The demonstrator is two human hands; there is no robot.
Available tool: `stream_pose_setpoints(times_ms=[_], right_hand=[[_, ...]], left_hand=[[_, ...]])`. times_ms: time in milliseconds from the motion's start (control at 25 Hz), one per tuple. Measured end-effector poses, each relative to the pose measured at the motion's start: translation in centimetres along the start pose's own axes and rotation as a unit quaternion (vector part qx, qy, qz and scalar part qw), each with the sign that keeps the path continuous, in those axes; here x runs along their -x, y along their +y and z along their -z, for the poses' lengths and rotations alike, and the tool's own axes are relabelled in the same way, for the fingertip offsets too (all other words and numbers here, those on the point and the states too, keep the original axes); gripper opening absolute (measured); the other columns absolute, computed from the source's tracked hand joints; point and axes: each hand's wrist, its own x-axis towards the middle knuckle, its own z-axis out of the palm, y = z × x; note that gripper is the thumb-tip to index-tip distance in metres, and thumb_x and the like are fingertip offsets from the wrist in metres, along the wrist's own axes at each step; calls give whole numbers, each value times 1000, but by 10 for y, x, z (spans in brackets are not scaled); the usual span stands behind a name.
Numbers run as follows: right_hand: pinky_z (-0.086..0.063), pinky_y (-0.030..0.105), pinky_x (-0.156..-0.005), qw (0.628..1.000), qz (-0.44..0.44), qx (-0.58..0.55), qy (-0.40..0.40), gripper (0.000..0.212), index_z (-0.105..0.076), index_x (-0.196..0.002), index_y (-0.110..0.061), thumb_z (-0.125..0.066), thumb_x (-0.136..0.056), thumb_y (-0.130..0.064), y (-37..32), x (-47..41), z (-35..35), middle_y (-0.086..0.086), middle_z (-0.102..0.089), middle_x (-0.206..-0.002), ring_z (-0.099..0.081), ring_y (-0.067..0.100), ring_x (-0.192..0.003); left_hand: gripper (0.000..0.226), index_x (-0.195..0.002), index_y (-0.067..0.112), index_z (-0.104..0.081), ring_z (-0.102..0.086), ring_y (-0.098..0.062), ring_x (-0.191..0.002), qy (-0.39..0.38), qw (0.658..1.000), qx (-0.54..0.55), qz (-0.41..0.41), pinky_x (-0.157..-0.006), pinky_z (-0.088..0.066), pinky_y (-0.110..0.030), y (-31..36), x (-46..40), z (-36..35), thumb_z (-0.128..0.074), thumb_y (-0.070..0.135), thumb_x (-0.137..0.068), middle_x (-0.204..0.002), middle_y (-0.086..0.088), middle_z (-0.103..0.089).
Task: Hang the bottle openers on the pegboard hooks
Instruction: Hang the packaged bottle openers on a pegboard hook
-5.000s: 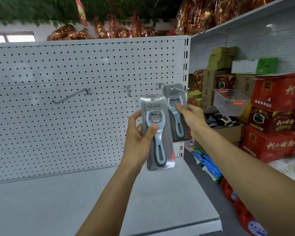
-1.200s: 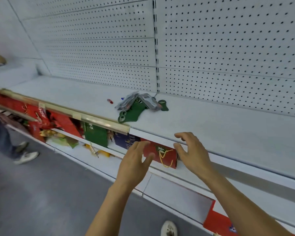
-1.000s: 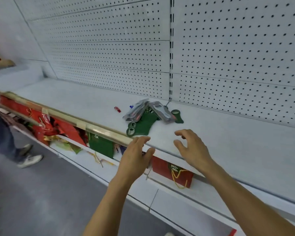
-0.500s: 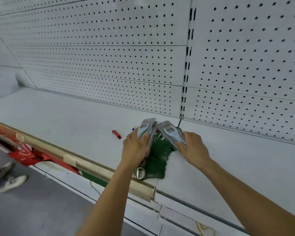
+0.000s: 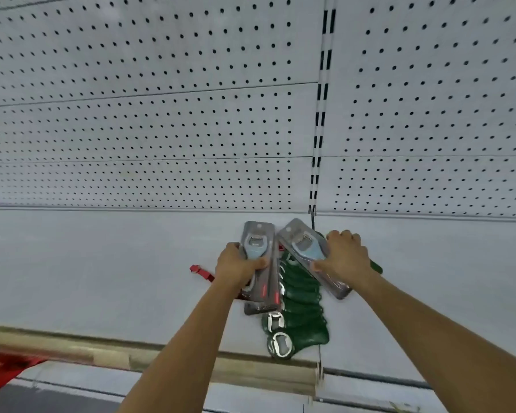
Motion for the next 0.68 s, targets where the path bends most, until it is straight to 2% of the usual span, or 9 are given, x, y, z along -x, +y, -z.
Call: stream_pose_setpoints(times_ms=[120, 200, 280, 360, 480, 600, 680], right_hand=[[-43, 35, -84, 997, -17, -70, -3, 64, -45, -112, -6, -76, -71, -44, -2, 7, 4, 11, -55, -110, -50, 27, -103], [-51, 35, -74, 984, -46, -170, 0, 59, -40, -110, -9, -78, -72, -34, -3, 17, 8, 5, -55, -101, -57, 23, -90], [-50, 29, -62, 962, -81, -260, 10, 57, -37, -108, -14, -80, -71, -24, -2, 31, 10, 1, -53, -98, -58, 17, -81], [-53, 31, -69, 930, -102, -351, 40, 57, -41, -108, -16, -82, -70, -22, 4, 45, 9, -1, -55, -99, -59, 17, -86], [-57, 38, -75, 855, -117, -496, 95, 41, -53, -104, -15, -80, -74, -21, 17, 70, 17, 3, -65, -100, -66, 20, -88], [-56, 33, -70, 836, -120, -519, 136, 27, -58, -96, -12, -77, -78, -19, 39, 98, 30, 6, -68, -94, -67, 20, -83], [-54, 33, -65, 828, -121, -520, 169, 25, -56, -90, -8, -76, -79, -17, 64, 122, 39, 9, -64, -86, -63, 21, -75]], left_hand=[[62, -121, 13, -46, -65, -27, -93, -1, 997, 81, -14, -79, -58, -43, -3, 1, 5, -83, 21, -72, -113, -9, -62], [58, -115, 18, -44, -67, -26, -90, 4, 991, 127, -34, -74, -59, -41, -3, 6, 9, -83, 20, -72, -109, -8, -62], [58, -111, 22, -43, -69, -28, -91, -6, 985, 164, -59, -77, -60, -47, -1, 13, 14, -84, 23, -71, -108, -8, -63], [56, -112, 24, -44, -70, -27, -90, -12, 981, 173, -91, -77, -60, -48, 4, 27, 12, -83, 28, -72, -106, -7, -65], [50, -112, 25, -45, -68, -17, -87, -29, 974, 183, -131, -69, -58, -34, 18, 55, 0, -79, 28, -76, -102, -1, -64], [47, -110, 26, -45, -63, -14, -94, -27, 971, 172, -164, -77, -54, -32, 34, 84, -25, -78, 27, -78, -104, 5, -61], [42, -110, 26, -46, -59, -12, -95, -22, 971, 152, -181, -75, -49, -26, 44, 109, -51, -76, 25, -80, -106, 7, -60]])
